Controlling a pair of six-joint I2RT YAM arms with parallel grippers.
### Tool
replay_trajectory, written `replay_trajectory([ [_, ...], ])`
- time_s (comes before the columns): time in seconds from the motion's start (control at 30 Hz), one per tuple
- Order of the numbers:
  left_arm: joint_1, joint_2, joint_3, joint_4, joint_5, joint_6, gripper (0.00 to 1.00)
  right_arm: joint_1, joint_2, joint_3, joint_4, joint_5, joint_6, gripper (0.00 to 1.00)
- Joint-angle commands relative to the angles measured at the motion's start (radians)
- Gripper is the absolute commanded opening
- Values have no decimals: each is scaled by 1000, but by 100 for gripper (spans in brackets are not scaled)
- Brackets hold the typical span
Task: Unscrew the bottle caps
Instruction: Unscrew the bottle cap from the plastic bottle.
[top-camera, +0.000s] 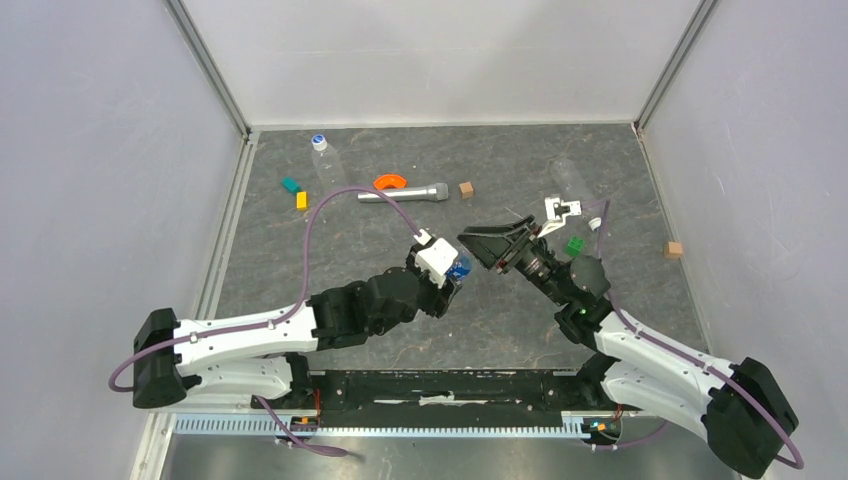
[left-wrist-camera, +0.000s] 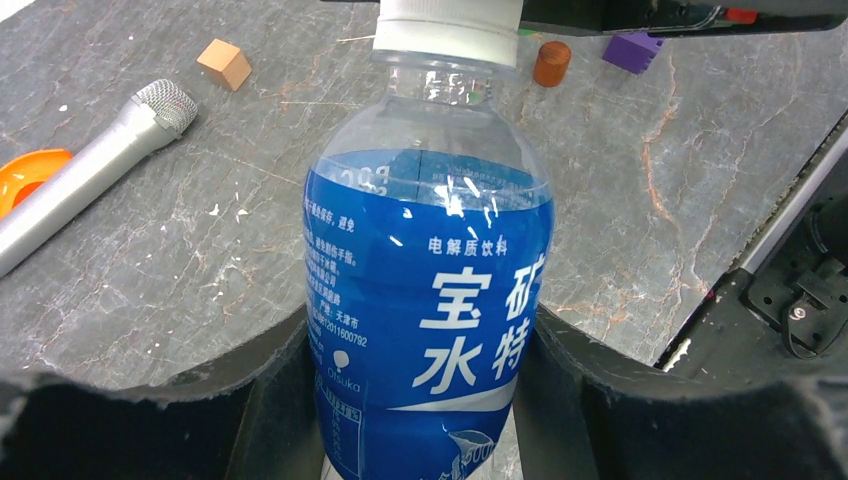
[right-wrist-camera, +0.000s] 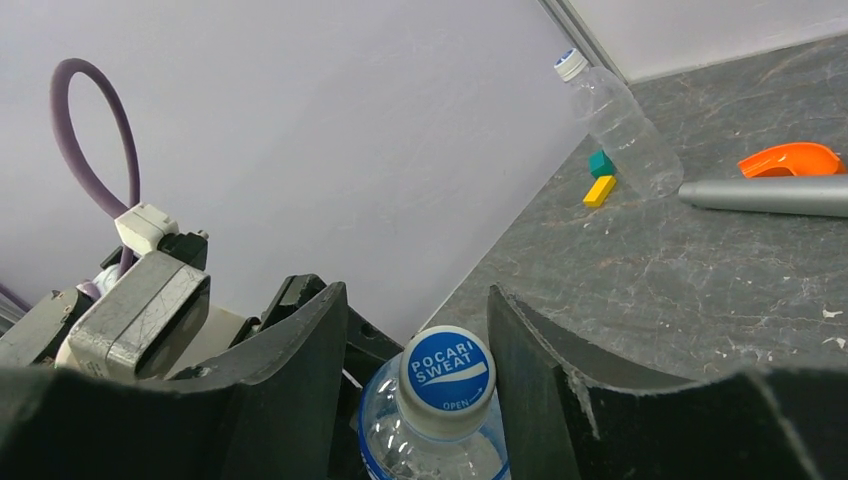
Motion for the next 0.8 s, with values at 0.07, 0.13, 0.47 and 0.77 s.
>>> replay_trajectory([
  [0.07, -14, 11, 37, 63, -30, 27, 2, 7, 21, 4, 55, -8, 23, 51],
  [0.13, -16, 12, 37, 63, -35, 25, 2, 7, 29, 3, 64, -12, 29, 47],
  [0.47, -16, 19, 34, 97, -56, 25, 2, 6, 50, -20, 117, -12, 53, 39],
  [0.77, -15, 33, 36, 110, -58, 12, 2, 6, 75, -16, 153, -49, 46, 0],
])
